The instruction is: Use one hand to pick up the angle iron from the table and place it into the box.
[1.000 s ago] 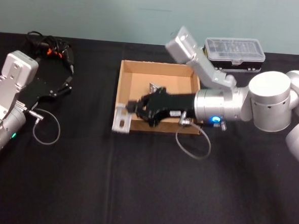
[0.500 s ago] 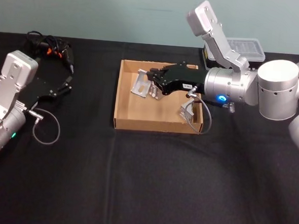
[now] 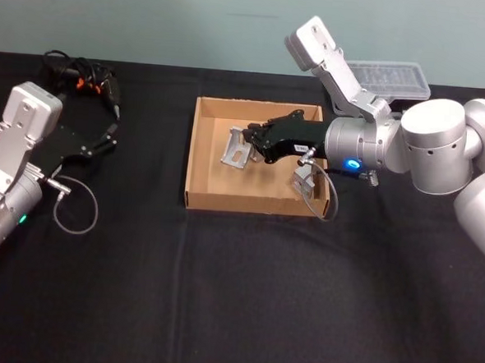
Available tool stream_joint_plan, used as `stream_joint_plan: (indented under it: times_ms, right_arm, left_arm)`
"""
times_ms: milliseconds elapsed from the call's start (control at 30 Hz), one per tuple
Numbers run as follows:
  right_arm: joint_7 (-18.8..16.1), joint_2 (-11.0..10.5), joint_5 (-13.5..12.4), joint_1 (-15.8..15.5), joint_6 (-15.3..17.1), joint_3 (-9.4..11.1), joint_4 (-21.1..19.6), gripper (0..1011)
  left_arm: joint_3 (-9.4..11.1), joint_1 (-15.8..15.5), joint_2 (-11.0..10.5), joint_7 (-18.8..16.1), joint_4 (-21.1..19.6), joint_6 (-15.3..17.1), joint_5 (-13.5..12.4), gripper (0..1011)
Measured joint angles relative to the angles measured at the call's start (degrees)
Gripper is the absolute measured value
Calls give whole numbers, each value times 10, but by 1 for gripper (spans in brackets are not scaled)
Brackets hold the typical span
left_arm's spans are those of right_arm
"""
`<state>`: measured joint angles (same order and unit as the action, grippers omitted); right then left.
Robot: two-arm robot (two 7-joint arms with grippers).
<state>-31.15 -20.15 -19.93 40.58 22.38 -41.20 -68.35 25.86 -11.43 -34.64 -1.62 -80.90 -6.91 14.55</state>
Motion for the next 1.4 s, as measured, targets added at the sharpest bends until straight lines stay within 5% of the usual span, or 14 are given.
stream_joint_plan:
  times_ms: [700, 1100, 1400]
  right_arm:
    - [-16, 25, 45, 7, 7, -6, 39, 72]
    - [-18, 28, 51, 7, 8, -4, 43, 72]
    - [-18, 27, 50, 7, 8, -4, 42, 282]
  left_arm:
    - [0, 0, 0, 0, 0, 0, 0, 1000]
    - [0, 0, 0, 0, 0, 0, 0, 1000]
    - [0, 0, 0, 0, 0, 0, 0, 1000]
